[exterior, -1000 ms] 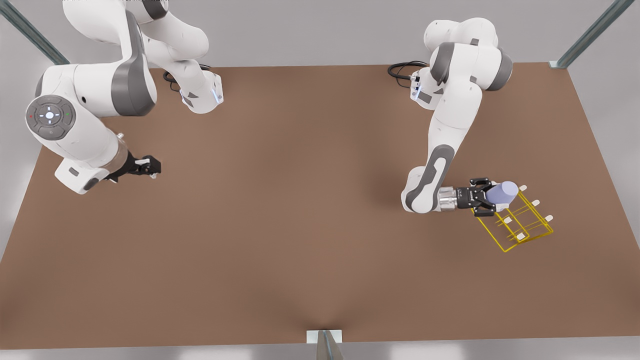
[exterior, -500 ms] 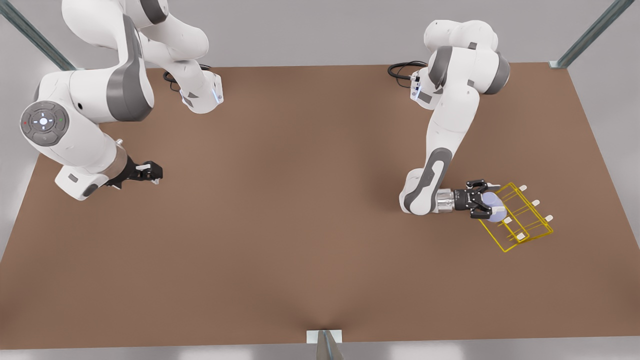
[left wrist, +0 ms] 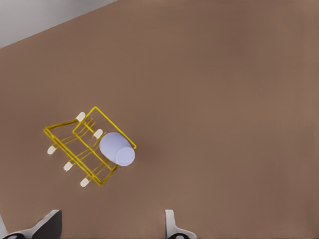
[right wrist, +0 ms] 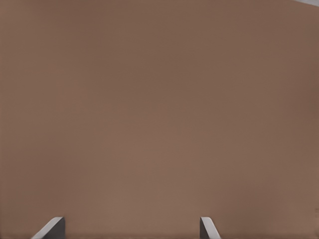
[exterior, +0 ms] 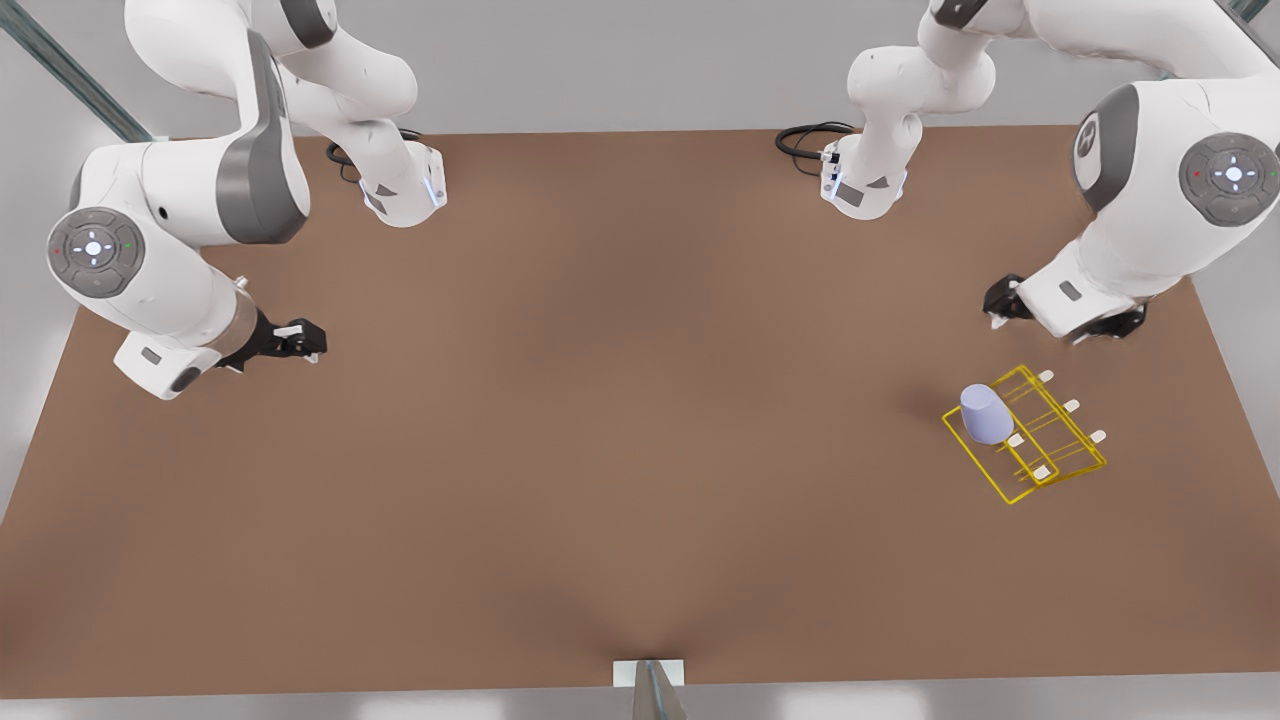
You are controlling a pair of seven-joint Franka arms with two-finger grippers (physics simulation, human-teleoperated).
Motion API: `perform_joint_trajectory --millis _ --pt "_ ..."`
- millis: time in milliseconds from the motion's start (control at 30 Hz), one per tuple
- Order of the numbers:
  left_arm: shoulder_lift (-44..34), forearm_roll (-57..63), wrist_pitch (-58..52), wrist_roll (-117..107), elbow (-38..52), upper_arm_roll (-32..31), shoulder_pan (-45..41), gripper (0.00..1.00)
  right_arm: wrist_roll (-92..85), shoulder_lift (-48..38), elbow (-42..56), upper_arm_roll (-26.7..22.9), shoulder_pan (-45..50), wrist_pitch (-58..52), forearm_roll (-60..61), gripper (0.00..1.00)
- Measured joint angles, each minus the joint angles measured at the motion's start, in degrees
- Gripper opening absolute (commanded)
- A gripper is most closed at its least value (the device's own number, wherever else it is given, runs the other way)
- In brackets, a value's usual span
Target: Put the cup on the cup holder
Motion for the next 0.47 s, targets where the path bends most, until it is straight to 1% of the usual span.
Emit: perform_joint_trajectory --millis 67,167,467 --pt "-3.61 -2.38 1.15 -0.87 -3.58 0.07 -0.33 1.00 -0.01 0.00 0.00 0.01 0.08 -0.05 0.02 1.00" --pt "-6.81 -4.23 2.75 -2.01 -7.87 0.17 -1.04 1.00 -0.03 0.03 0.00 0.21 0.36 -0.10 0.21 1.00" --pt "-7.60 -5.56 4.67 -4.49 -8.95 0.22 -0.90 1.00 0.02 0.10 0.00 0.28 0.36 -0.15 0.57 1.00"
